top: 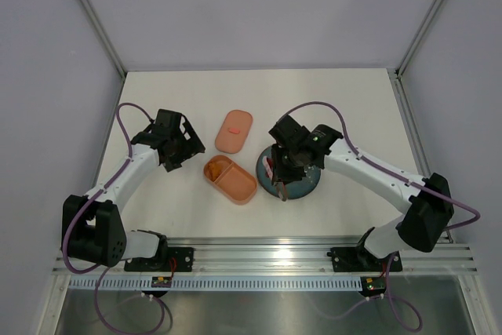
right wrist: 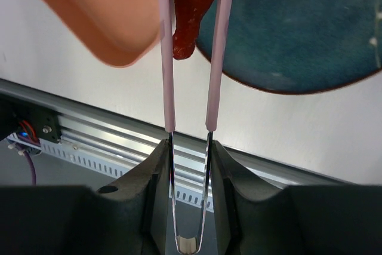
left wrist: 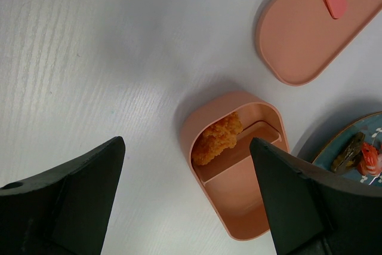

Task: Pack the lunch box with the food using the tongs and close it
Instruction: Pick up the fake food from the plate, then place the fake food in the packing box.

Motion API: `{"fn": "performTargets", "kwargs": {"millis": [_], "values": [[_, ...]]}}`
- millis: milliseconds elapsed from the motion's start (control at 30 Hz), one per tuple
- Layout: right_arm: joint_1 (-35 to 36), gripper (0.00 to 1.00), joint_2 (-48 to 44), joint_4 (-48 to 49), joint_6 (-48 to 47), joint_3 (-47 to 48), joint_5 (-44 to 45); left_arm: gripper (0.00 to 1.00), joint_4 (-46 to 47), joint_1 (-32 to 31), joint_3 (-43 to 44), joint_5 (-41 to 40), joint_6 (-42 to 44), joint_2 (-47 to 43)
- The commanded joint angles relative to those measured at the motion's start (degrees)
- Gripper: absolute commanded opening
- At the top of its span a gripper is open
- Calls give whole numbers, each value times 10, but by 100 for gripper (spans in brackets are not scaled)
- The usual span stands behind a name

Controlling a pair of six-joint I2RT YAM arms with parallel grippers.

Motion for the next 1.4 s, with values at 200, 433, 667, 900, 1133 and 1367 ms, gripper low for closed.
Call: {"fn": "performTargets", "kwargs": {"millis": [200, 433, 667, 900, 1133, 1367], "values": [[70, 0, 100, 63, -52, 99, -43, 90, 7, -1, 4, 1, 12, -15], [99, 7, 170, 87, -67, 120, -76, 90, -1, -1, 8, -7, 16, -20], [113, 38, 202, 86, -79, 139, -81, 90, -1, -1, 10, -7, 15, -19], [113, 44, 200, 84, -76, 145, -60, 90, 2, -1, 5, -6, 12, -20], [111, 42, 173, 70, -80, 155, 1, 90, 0, -1, 8, -8, 13, -20], [35, 41, 94, 81, -71, 96, 15, 90, 3, -1, 6, -4, 12, -20]]}}
